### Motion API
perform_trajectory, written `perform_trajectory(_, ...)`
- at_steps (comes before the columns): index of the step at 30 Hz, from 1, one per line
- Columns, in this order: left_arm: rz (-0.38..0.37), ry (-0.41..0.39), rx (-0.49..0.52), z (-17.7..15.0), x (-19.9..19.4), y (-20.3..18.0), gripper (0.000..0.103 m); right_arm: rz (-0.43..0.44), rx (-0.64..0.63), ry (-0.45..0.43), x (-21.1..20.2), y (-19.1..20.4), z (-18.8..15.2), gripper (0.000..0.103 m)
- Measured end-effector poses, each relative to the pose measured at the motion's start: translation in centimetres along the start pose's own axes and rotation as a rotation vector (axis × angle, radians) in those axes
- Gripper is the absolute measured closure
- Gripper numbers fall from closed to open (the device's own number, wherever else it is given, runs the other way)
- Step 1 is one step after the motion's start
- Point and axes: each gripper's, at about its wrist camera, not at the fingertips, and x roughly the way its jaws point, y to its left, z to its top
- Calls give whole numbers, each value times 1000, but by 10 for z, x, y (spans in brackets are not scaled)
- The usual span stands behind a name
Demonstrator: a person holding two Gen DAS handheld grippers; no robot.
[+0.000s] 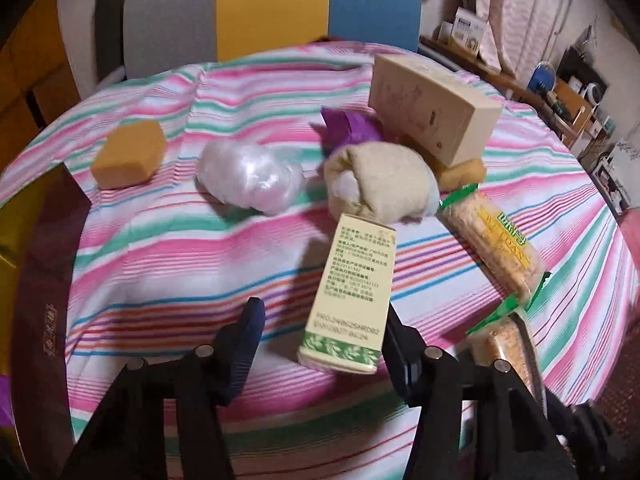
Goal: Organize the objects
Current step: 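Grasp the cracker packet with the right tool while the left tool grasps the green-labelled box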
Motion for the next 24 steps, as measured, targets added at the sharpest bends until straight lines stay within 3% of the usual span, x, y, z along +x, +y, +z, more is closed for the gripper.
perform_trajectory(5,-24,-44,47,-14,-10,6,64,-2,0,-13,0,0,-2,55)
perform_trajectory(14,-106,-33,0,-35,-24,22,66,-32,21,-31,0,3,-3,55)
perform_trajectory(18,-139,-13,-43,-30,-24,26,74,-46,35,-32,1,4,-3,55)
perform_trajectory(19,-154,-12,-44,-30,-24,26,72,-47,37,-33,1,4,-3,55)
perform_trajectory(22,-145,-19,-52,-27,-25,26,40,-49,44,-35,1,3,-3,55)
perform_trajectory(24,-141,-28,-61,-24,-23,25,37,-52,45,-37,1,4,-3,55)
